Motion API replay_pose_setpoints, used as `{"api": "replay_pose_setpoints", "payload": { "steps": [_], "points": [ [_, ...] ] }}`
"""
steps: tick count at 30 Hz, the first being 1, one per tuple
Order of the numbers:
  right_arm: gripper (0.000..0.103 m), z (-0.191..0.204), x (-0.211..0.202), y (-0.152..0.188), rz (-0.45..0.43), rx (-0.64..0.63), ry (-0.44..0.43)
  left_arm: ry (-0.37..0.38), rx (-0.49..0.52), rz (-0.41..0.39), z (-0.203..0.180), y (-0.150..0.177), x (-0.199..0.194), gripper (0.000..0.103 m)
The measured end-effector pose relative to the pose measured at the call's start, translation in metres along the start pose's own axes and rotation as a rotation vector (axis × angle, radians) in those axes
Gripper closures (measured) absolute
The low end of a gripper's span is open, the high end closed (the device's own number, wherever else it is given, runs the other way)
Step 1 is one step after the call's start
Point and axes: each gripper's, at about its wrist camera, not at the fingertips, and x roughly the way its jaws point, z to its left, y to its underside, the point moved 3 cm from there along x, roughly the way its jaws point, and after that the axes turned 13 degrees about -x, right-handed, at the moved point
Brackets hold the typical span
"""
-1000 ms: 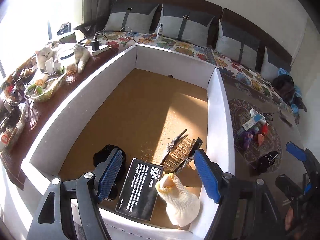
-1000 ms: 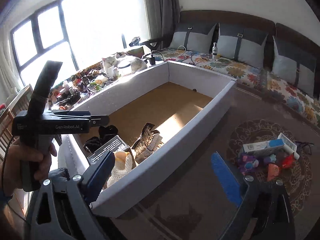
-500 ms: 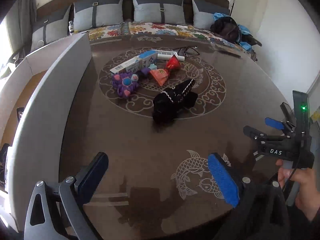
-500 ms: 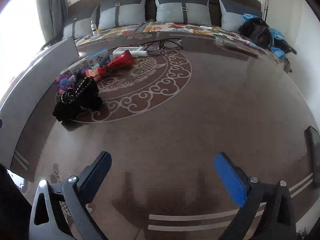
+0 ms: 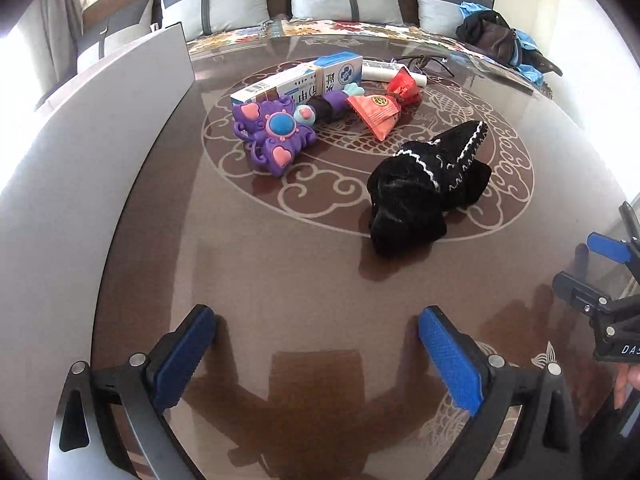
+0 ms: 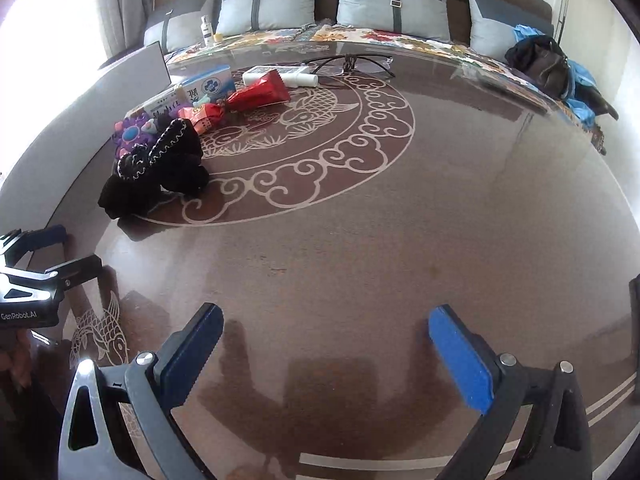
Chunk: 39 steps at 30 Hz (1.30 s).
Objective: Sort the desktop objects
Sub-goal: 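Bring both open tools back over the table toward the remaining items, then move the left tool to the purple toy while the right tool approaches the black knit item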
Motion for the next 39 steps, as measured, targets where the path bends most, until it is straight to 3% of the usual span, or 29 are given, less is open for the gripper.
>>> {"api": "replay_pose_setpoints", "payload": {
  "steps": [12, 39],
  "points": [
    [0.000, -0.003, 0.019, -0.022, -0.045, 0.013, 0.036, 0.040, 0.031, -0.049, 0.008, -0.009, 0.004, 0.000],
    [0.000, -0.003, 0.019, -0.023, -0.045, 0.013, 0.036, 0.035, 0.028, -0.053, 0.007, -0.012, 0.004, 0.000]
  ]
}}
